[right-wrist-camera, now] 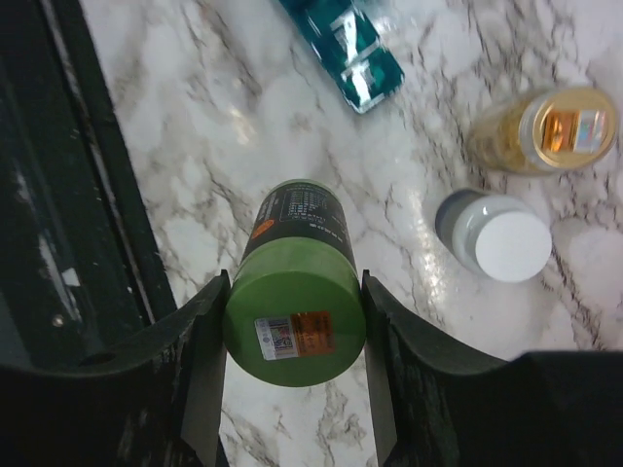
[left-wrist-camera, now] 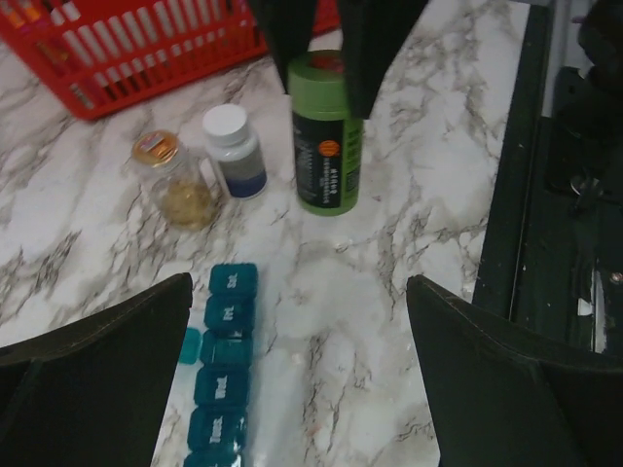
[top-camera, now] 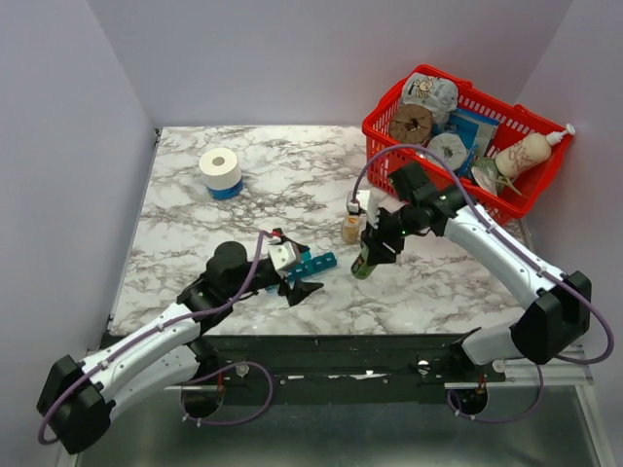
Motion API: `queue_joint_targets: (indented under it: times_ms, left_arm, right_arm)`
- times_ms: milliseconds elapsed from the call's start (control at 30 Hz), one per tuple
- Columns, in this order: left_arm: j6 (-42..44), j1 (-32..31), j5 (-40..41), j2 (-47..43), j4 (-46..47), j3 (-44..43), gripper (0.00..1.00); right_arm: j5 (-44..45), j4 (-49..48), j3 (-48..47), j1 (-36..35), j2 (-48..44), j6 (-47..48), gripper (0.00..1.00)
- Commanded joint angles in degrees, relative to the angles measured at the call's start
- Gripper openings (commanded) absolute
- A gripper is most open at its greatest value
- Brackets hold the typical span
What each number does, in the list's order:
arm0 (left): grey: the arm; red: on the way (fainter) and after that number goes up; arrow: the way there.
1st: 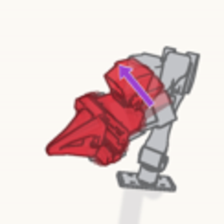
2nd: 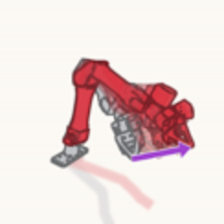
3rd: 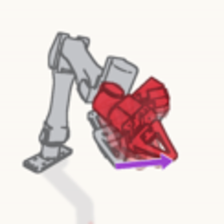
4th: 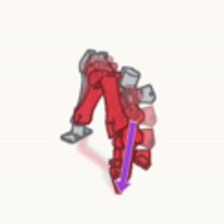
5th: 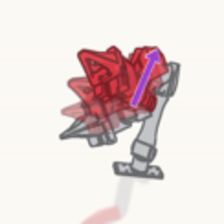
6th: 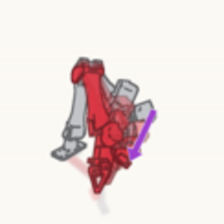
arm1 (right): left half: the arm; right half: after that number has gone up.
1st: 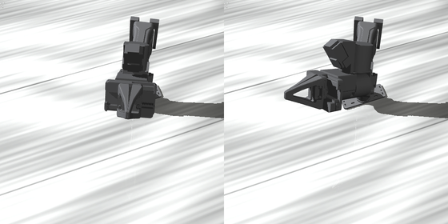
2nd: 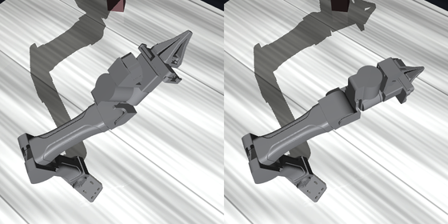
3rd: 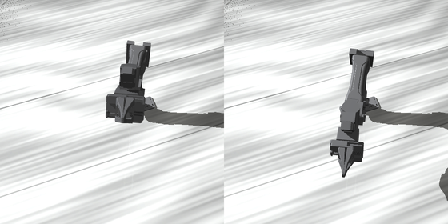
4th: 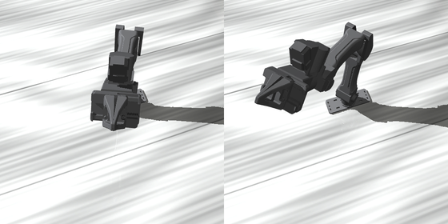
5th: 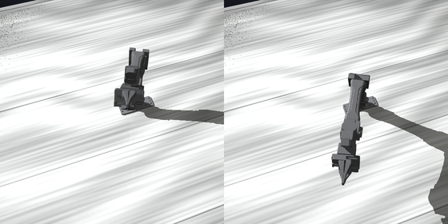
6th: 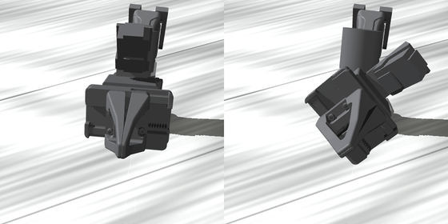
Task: Sort the pills into containers
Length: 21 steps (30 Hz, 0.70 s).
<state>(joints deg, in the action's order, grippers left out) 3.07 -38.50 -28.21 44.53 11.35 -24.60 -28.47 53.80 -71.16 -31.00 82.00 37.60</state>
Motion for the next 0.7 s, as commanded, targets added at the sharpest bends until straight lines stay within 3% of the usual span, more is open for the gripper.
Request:
queue_joint_targets:
  times_ms: [0,100,233,467,667]
  left_arm:
    - [10.1,-9.9,8.68,6.08,11.31,-1.23,0.99]
    - [12.04,-15.88,15.08,11.53,18.06,-2.64,0.99]
    - [15.03,-20.11,22.66,17.85,20.29,-4.66,0.99]
    - [13.19,-21.53,30.39,20.94,19.59,-7.3,0.99]
    - [11.08,-21.7,30.76,23.49,15.11,-10.55,0.8]
  right_arm:
    - [-15.02,3.33,-4.51,0.07,-2.72,-0.42,0.16]
    - [-18.63,2.27,-6.36,0.07,-2.28,-2.62,0.15]
    - [-20.84,1.22,-8.38,0.07,-1.75,-5.08,0.15]
    - [-24.7,-1.77,-7.25,0.07,-2.63,-8.51,0.14]
    - [-26.37,-3.17,-6.36,0.07,-2.98,-9.92,0.14]
